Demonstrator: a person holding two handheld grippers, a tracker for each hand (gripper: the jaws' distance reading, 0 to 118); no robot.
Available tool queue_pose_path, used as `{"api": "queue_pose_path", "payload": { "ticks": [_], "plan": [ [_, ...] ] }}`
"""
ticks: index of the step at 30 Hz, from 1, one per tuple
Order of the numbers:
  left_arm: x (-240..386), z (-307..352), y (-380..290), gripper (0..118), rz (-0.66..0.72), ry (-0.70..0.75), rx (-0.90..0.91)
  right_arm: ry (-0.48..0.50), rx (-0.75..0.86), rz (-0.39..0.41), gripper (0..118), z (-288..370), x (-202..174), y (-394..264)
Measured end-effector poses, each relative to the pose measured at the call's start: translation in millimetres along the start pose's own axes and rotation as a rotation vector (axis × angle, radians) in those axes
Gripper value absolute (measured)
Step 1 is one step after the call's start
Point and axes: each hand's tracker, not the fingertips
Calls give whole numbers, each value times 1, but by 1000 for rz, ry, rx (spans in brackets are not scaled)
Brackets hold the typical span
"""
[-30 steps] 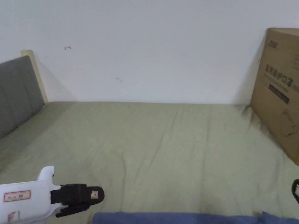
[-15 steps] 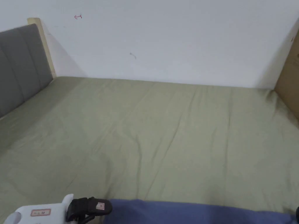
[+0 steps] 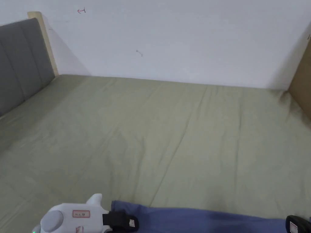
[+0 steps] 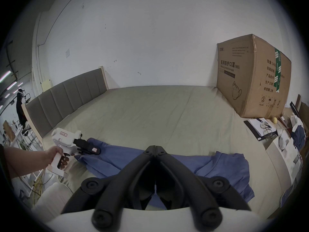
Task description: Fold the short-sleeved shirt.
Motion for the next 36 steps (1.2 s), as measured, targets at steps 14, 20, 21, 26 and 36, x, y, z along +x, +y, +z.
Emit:
{"api": "queue_pose_path", "payload": {
  "ticks": [14, 20, 21, 26, 36],
  "plan": [
    [102, 39, -12, 3, -463, 791, -15, -5, 2, -80, 0, 23, 23, -15],
    [153, -22, -23, 53, -148, 107, -128, -20, 7, -106, 0, 38, 37, -18],
    [159, -33, -23, 66, -115, 82, -146, -24, 6, -113, 0, 39, 39, -18],
    [174, -34, -13, 115, -132, 122, -88, -53, 16, -166, 0, 45, 51, -22],
    [139, -10, -34, 0, -285, 472, -4, -47, -16, -214, 0, 34, 54, -31]
  ]
}}
